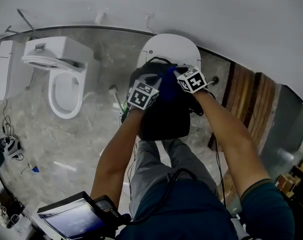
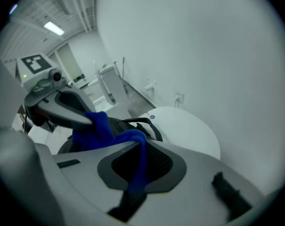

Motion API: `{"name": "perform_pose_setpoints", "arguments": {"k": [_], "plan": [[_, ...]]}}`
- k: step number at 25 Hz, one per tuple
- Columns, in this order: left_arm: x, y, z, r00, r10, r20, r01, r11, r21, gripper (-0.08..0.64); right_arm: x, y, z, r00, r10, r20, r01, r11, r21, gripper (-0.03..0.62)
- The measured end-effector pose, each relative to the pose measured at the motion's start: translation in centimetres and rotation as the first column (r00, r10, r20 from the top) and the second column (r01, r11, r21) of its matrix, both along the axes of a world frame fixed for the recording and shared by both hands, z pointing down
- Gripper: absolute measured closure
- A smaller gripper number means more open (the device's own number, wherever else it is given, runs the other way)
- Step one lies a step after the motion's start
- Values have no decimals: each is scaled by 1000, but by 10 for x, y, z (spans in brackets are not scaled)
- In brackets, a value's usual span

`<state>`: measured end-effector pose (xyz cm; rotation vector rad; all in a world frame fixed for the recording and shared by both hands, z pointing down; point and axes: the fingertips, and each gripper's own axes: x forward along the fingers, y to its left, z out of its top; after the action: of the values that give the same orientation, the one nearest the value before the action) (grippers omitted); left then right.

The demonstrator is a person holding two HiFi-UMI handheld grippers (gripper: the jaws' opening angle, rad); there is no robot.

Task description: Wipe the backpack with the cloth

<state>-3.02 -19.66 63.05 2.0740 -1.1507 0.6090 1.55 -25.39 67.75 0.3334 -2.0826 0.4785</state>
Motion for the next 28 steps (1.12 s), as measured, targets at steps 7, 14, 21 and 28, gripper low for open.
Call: {"name": "perform_pose_setpoints", "arguments": {"k": [7,14,21,28], "plan": [[-99,34,32,986,-132,103,133,991,-3,541,-105,32,13,970,-240,-20,241,970,40,571],[-136,95,74,965,-245,91,247,969,-14,541,-185,103,18,796,-590,-135,605,784,140,571],[-114,169,97,964,-264,15,265,961,-80,541,-188,198,32,389,-864,-321,902,428,-60,570],[-64,243,119,985,-173,-22,168,975,-147,541,-145,298,61,-126,-907,-402,968,-25,-248,570]]}}
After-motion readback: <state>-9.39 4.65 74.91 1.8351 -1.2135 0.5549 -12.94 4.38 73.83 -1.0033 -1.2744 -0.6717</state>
